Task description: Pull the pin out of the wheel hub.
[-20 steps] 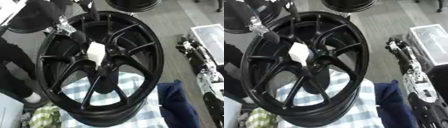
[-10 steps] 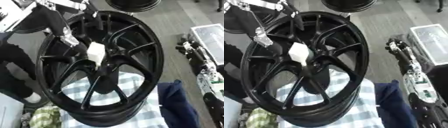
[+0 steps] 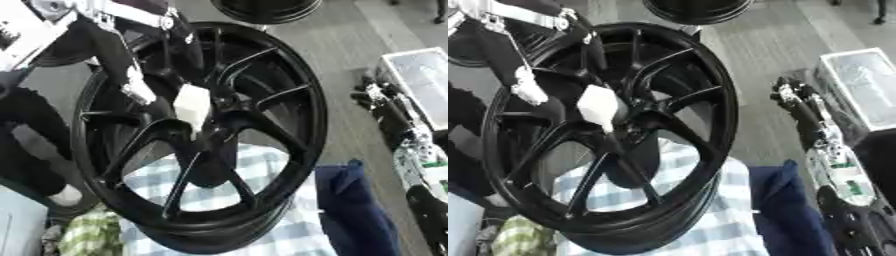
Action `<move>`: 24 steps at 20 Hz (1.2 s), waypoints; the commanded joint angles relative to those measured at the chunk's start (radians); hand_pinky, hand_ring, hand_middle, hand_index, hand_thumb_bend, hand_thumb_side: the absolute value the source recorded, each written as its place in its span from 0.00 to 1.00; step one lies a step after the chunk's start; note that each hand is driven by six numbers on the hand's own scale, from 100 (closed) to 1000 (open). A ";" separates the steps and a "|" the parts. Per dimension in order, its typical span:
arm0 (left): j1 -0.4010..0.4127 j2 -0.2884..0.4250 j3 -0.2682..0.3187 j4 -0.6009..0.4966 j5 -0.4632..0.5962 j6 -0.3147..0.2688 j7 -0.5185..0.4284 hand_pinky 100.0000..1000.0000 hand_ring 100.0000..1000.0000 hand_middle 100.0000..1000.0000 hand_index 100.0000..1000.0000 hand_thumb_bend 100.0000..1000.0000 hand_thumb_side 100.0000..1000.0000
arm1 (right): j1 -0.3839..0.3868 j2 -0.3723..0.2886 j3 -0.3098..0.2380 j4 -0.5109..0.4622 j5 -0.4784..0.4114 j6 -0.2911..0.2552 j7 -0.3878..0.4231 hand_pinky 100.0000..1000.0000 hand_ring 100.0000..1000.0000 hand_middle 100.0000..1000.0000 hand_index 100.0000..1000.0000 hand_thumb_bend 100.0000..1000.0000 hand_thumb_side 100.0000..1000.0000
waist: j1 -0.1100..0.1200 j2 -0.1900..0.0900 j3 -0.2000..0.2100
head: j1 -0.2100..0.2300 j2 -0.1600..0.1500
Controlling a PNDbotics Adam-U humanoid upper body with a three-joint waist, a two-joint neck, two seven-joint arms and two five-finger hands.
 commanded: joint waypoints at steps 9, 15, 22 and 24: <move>-0.014 0.003 0.012 -0.002 -0.030 0.062 -0.001 0.87 0.81 0.71 0.80 0.60 0.46 | -0.008 -0.010 0.000 -0.008 0.000 -0.001 0.006 0.90 0.73 0.65 0.77 0.05 0.45 | -0.005 -0.014 0.001 | 0.000 -0.007; -0.012 0.002 0.004 -0.015 -0.025 0.061 -0.001 0.87 0.81 0.71 0.80 0.60 0.40 | -0.007 -0.009 -0.001 -0.008 0.000 0.000 0.007 0.90 0.73 0.65 0.77 0.05 0.45 | -0.003 -0.015 -0.001 | -0.001 -0.010; -0.009 -0.008 -0.011 -0.010 -0.021 0.037 -0.001 0.87 0.81 0.72 0.79 0.58 0.27 | -0.005 -0.006 -0.001 -0.007 0.000 0.000 0.008 0.90 0.73 0.65 0.77 0.05 0.46 | -0.002 -0.014 -0.004 | 0.001 -0.010; -0.009 -0.011 -0.014 -0.010 -0.018 0.037 -0.001 0.87 0.81 0.72 0.79 0.58 0.27 | -0.005 -0.006 -0.001 -0.006 0.000 0.000 0.008 0.90 0.73 0.65 0.77 0.05 0.46 | -0.002 -0.013 -0.004 | 0.001 -0.010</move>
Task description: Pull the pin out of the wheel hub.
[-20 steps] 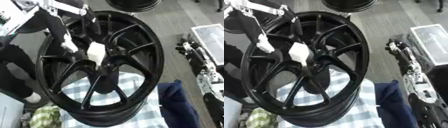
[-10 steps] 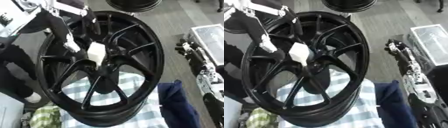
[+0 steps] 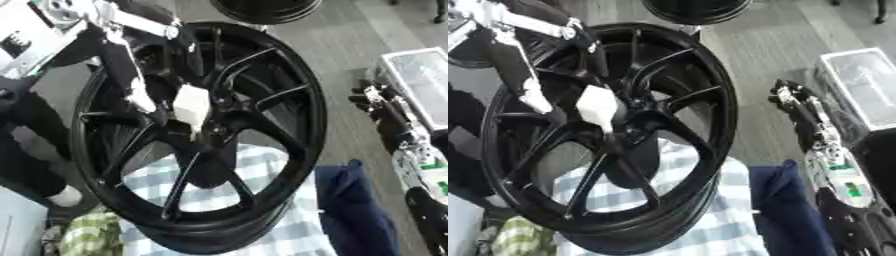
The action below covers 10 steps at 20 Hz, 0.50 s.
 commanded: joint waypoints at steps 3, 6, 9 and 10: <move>-0.016 0.004 -0.003 -0.008 0.009 -0.004 0.001 0.87 0.81 0.72 0.79 0.59 0.25 | -0.008 -0.011 -0.006 -0.004 0.000 0.000 0.001 0.90 0.73 0.65 0.77 0.05 0.46 | -0.005 -0.012 -0.002 | 0.003 -0.009; -0.015 0.000 -0.014 -0.003 -0.001 -0.006 0.001 0.87 0.81 0.72 0.79 0.59 0.25 | -0.008 -0.010 -0.006 -0.004 0.000 -0.001 0.002 0.90 0.73 0.65 0.77 0.05 0.46 | -0.005 -0.013 -0.002 | 0.004 -0.009; -0.014 -0.007 -0.022 0.008 -0.015 -0.011 0.001 0.87 0.81 0.72 0.78 0.57 0.23 | -0.008 -0.011 -0.006 -0.004 -0.001 -0.001 0.002 0.90 0.73 0.65 0.77 0.05 0.46 | -0.005 -0.013 -0.003 | 0.005 -0.010; -0.013 -0.010 -0.024 0.012 -0.017 -0.013 0.001 0.87 0.81 0.72 0.78 0.57 0.23 | -0.008 -0.010 -0.006 -0.004 -0.001 -0.001 0.002 0.90 0.73 0.65 0.77 0.05 0.46 | -0.005 -0.013 -0.003 | 0.005 -0.009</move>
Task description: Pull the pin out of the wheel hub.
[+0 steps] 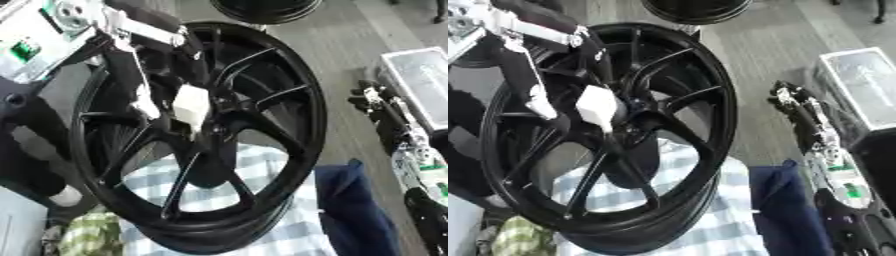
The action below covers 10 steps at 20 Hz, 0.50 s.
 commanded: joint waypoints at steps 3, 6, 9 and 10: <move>-0.015 0.000 0.002 0.009 -0.010 -0.009 0.000 0.87 0.81 0.71 0.77 0.54 0.22 | -0.008 -0.013 -0.006 -0.009 -0.001 0.000 0.002 0.90 0.73 0.65 0.77 0.05 0.46 | -0.005 -0.013 -0.002 | 0.006 -0.009; -0.014 -0.004 0.001 0.012 -0.009 -0.007 0.000 0.86 0.80 0.69 0.74 0.50 0.16 | -0.008 -0.012 -0.006 -0.009 -0.002 0.000 0.002 0.90 0.73 0.65 0.77 0.05 0.46 | -0.005 -0.013 -0.002 | 0.007 -0.007; -0.013 -0.007 0.001 0.012 -0.013 -0.007 0.000 0.85 0.78 0.67 0.70 0.48 0.09 | -0.007 -0.012 -0.006 -0.009 -0.002 0.000 0.002 0.90 0.73 0.65 0.77 0.04 0.46 | -0.005 -0.013 -0.003 | 0.007 -0.006; -0.013 -0.007 0.001 0.012 -0.014 -0.007 0.000 0.85 0.78 0.66 0.69 0.46 0.08 | -0.007 -0.012 -0.006 -0.009 -0.002 0.000 0.002 0.90 0.73 0.65 0.77 0.04 0.46 | -0.005 -0.013 -0.003 | 0.008 -0.006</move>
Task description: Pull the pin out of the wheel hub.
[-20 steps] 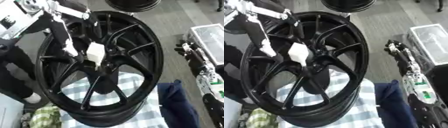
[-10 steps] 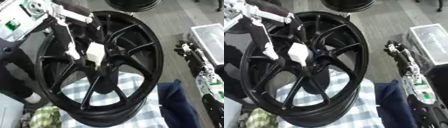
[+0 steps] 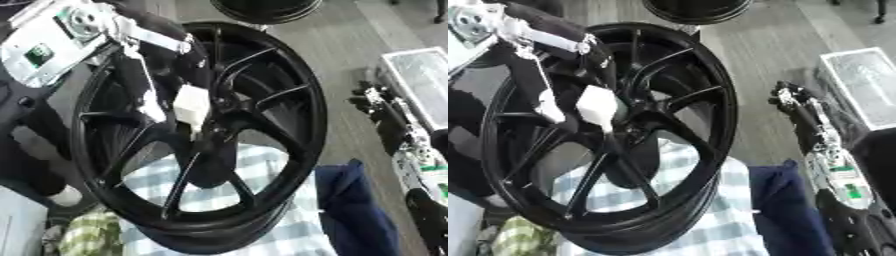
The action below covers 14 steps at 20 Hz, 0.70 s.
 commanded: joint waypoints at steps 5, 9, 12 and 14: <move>-0.015 0.005 0.021 -0.004 -0.009 0.019 0.000 0.83 0.75 0.61 0.60 0.34 0.02 | -0.008 -0.012 -0.006 -0.009 -0.003 0.000 0.003 0.90 0.73 0.65 0.77 0.04 0.46 | -0.006 -0.012 0.000 | 0.004 -0.006; -0.014 0.005 0.028 -0.008 -0.014 0.040 0.000 0.82 0.71 0.56 0.49 0.26 0.00 | -0.006 -0.011 -0.006 -0.008 -0.002 0.000 0.004 0.90 0.73 0.65 0.77 0.04 0.47 | -0.007 -0.011 0.001 | 0.005 -0.005; -0.014 0.009 0.039 -0.020 -0.006 0.048 0.000 0.81 0.70 0.54 0.44 0.23 0.00 | -0.007 -0.011 -0.006 -0.007 -0.002 0.000 0.004 0.90 0.73 0.65 0.77 0.04 0.47 | -0.007 -0.011 0.002 | 0.004 -0.005; -0.015 0.014 0.043 -0.030 -0.005 0.050 0.000 0.81 0.69 0.53 0.41 0.22 0.00 | -0.007 -0.011 -0.006 -0.007 -0.001 0.001 0.005 0.90 0.73 0.65 0.77 0.04 0.47 | -0.008 -0.012 0.003 | 0.005 -0.006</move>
